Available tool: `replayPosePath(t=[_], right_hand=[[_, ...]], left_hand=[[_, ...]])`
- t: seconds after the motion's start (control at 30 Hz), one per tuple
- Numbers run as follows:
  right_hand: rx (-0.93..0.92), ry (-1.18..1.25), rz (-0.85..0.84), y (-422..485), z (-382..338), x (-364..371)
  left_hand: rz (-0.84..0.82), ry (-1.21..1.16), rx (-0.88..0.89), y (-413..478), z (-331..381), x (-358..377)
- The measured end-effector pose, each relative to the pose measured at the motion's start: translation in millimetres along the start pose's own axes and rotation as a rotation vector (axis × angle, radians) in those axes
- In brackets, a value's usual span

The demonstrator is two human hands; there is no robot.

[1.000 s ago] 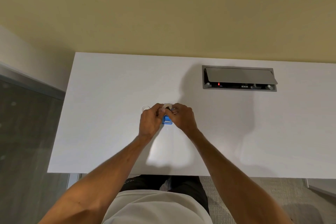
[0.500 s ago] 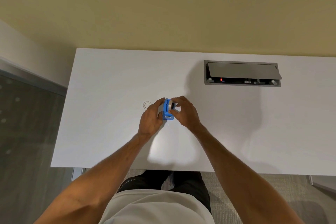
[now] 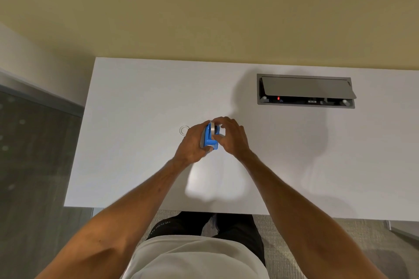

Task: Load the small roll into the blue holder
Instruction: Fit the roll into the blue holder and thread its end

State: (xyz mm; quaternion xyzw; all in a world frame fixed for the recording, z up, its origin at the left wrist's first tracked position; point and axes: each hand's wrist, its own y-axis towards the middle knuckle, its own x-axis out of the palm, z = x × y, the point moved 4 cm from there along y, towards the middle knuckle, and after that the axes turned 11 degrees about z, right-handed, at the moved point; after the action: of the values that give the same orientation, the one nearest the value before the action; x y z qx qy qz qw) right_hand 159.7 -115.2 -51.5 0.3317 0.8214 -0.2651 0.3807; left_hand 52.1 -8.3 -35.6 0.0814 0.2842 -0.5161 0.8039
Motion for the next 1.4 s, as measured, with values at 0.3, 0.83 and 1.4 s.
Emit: replayPosePath(t=[0.3,0.83,1.4], right_hand=[[0.029,-0.008,0.016,3,-1,3],[0.095,-0.033,0.015,-1,1,8],[-0.067,-0.231,-0.019,7,-8,6]], left_hand=[[-0.034,0.026,-0.064,4,-11,-2],[-0.075,0.119,-0.133,2,-27,-1],[-0.1,0.17,-0.154,4,-33,1]])
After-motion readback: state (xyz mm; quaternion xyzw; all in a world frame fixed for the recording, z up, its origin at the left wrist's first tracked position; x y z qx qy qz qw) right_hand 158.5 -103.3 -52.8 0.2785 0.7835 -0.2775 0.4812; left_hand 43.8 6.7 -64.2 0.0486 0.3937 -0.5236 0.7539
